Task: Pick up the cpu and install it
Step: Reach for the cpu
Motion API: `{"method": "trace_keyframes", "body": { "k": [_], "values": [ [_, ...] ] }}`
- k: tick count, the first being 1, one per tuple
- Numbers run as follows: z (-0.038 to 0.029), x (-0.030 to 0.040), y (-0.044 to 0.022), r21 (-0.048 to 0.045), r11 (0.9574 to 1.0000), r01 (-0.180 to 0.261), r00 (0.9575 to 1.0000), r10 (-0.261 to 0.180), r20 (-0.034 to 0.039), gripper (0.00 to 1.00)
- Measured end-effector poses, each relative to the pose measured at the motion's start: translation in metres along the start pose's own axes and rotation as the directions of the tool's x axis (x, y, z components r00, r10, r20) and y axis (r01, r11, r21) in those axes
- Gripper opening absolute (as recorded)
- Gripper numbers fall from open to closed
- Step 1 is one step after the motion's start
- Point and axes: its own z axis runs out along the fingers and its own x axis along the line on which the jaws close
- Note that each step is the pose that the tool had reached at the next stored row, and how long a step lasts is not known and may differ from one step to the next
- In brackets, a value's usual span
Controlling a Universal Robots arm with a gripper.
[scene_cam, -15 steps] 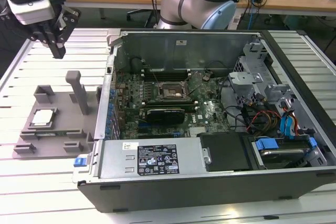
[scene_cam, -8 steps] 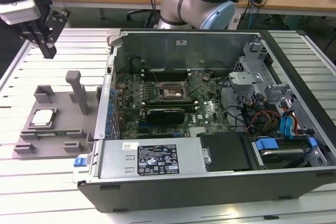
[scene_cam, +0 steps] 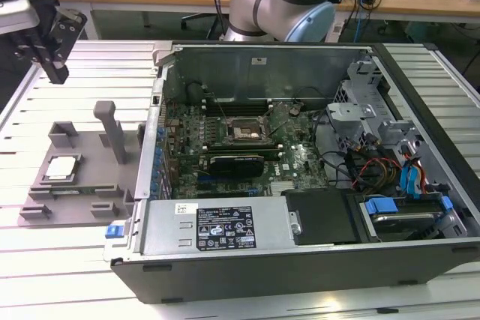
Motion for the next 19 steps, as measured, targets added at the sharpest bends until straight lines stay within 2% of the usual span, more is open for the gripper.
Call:
{"method": "trace_keyframes", "body": {
  "k": [14,19],
  "values": [
    [-0.0004,0.0187,-0.0014,0.0,1.0,0.0,1.0,0.0,0.0,0.11],
    [-0.0006,0.0277,-0.002,0.0,1.0,0.0,1.0,0.0,0.0,0.11]
  ]
}}
